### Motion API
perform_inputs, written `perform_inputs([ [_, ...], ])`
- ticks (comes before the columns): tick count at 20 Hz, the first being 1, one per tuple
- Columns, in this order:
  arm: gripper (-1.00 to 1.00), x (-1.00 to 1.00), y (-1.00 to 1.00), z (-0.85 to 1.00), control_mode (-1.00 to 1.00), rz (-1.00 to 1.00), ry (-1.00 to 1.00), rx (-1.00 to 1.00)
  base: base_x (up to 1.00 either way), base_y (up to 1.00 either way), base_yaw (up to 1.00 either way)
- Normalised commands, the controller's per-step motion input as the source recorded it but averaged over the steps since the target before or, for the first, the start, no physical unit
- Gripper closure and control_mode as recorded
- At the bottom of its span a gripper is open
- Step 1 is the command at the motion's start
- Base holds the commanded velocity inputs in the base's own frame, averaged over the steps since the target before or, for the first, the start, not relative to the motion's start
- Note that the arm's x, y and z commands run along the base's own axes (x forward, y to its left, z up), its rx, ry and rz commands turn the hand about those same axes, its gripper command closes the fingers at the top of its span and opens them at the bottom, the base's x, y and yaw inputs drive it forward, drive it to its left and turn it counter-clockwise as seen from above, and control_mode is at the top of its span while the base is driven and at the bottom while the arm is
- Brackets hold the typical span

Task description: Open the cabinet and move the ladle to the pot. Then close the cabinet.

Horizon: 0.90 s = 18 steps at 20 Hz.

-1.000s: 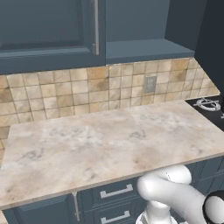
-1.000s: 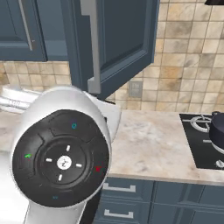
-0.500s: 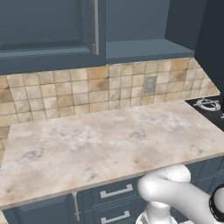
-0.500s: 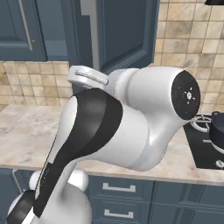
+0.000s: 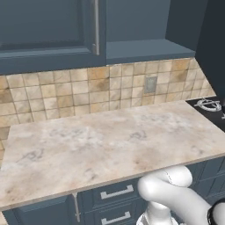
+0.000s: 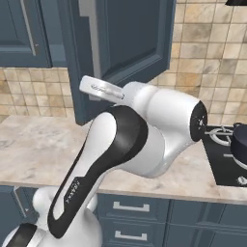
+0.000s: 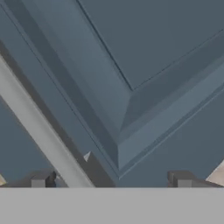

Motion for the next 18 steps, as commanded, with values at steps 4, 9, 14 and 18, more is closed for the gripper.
perform_inputs([
  [4,-1.00,0.70,0.72,0.00,-1.00,0.01,-0.12,0.02,0.00,0.00,0.00],
  [9,-1.00,0.90,0.95,0.00,-1.00,0.00,-0.01,0.00,0.00,0.00,0.00],
  [14,-1.00,0.81,0.88,0.01,-1.00,0.00,0.00,-0.03,0.00,0.00,0.00],
  [18,-1.00,0.67,0.54,0.03,-1.00,0.00,0.00,-0.02,0.00,0.00,0.00],
])
